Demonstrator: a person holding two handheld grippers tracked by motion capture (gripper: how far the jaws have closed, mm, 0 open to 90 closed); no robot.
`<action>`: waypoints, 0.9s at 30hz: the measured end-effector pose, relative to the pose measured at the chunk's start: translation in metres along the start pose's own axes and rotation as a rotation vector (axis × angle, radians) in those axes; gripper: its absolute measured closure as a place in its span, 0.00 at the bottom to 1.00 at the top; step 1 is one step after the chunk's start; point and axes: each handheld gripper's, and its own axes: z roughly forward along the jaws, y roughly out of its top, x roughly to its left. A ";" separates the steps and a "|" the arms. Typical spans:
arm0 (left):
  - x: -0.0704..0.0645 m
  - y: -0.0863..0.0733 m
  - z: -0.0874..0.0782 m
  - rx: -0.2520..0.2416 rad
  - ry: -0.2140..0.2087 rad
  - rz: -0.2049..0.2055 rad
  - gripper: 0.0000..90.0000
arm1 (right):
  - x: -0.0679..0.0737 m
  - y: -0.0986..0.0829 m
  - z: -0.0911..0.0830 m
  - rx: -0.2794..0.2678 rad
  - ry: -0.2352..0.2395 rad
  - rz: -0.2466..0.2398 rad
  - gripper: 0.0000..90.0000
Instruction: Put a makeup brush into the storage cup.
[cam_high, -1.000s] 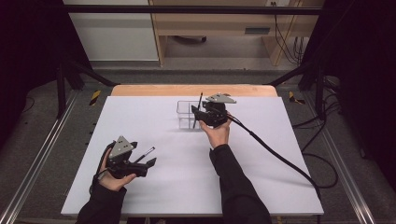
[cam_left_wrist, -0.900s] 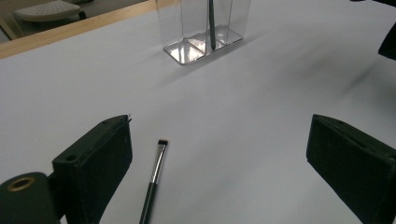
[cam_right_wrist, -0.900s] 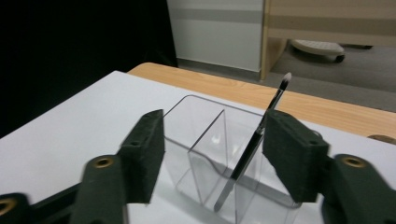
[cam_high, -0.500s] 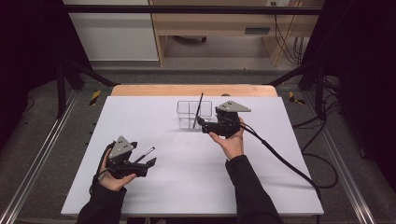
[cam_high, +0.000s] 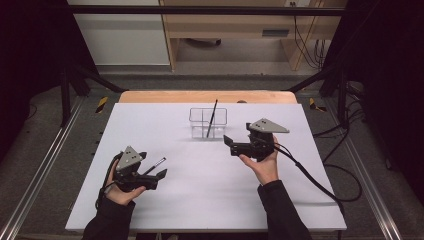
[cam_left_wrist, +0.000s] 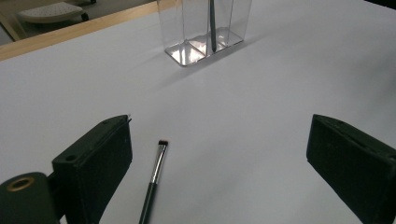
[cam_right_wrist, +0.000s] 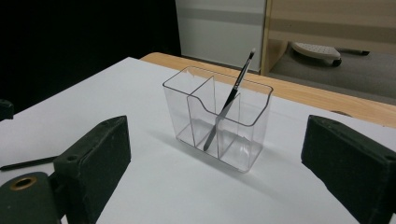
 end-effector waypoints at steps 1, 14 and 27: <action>0.000 0.000 0.000 0.000 0.000 0.000 0.07 | -0.001 -0.001 -0.003 -0.004 0.002 0.001 0.09; 0.000 -0.002 -0.001 -0.003 0.003 -0.015 0.07 | -0.010 -0.021 -0.040 -0.003 0.002 0.013 0.06; 0.001 -0.003 -0.001 -0.008 0.004 -0.025 0.07 | -0.014 -0.045 -0.064 -0.006 0.010 0.026 0.06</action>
